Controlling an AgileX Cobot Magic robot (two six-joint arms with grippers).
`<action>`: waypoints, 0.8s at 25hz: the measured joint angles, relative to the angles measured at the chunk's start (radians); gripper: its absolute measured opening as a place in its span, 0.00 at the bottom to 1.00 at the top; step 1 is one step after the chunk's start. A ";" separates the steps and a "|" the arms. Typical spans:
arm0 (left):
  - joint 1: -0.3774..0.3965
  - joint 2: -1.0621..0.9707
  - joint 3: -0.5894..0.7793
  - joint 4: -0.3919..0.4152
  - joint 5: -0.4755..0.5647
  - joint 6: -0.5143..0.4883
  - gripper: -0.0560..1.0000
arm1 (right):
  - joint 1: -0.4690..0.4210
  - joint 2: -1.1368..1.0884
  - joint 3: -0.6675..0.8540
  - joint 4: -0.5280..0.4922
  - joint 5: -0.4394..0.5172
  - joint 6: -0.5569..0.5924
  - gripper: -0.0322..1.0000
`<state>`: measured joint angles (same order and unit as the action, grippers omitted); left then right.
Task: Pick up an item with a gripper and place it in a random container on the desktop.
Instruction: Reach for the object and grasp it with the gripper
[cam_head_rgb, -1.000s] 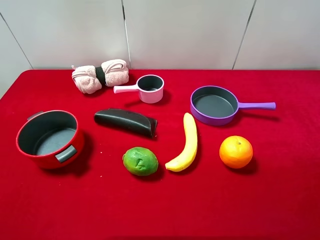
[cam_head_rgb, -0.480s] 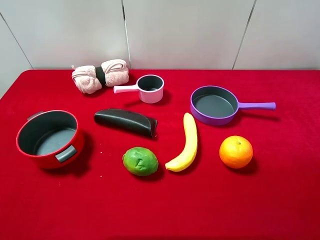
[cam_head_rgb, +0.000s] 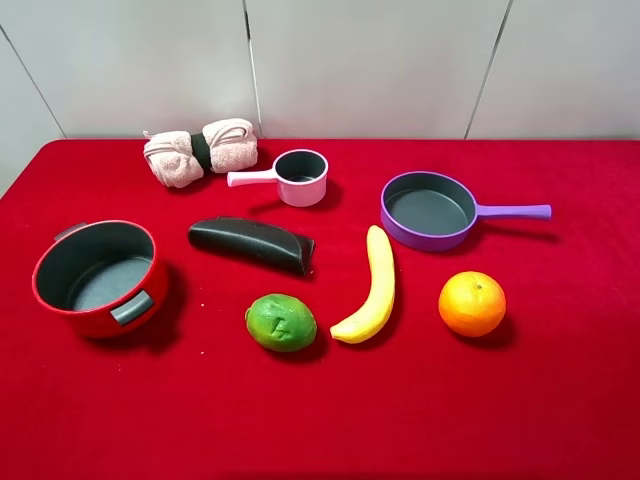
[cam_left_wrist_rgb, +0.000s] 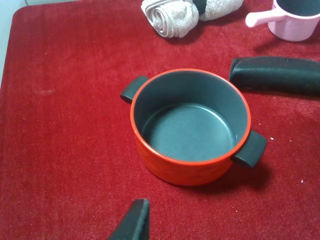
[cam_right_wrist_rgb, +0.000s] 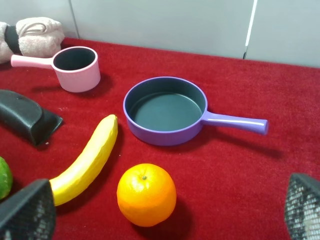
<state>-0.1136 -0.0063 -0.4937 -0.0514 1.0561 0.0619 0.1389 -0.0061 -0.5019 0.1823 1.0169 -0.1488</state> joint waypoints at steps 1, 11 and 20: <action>0.000 0.000 0.000 0.000 0.000 0.000 0.99 | 0.000 0.000 0.000 0.000 0.000 0.000 0.70; 0.000 0.000 0.000 0.000 0.000 0.000 0.99 | 0.000 0.000 0.000 0.000 0.000 0.000 0.70; 0.000 0.000 0.000 0.000 0.000 0.000 0.99 | 0.000 0.000 0.000 0.000 0.000 0.000 0.70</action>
<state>-0.1136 -0.0063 -0.4937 -0.0514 1.0561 0.0619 0.1389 -0.0061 -0.5019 0.1823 1.0169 -0.1488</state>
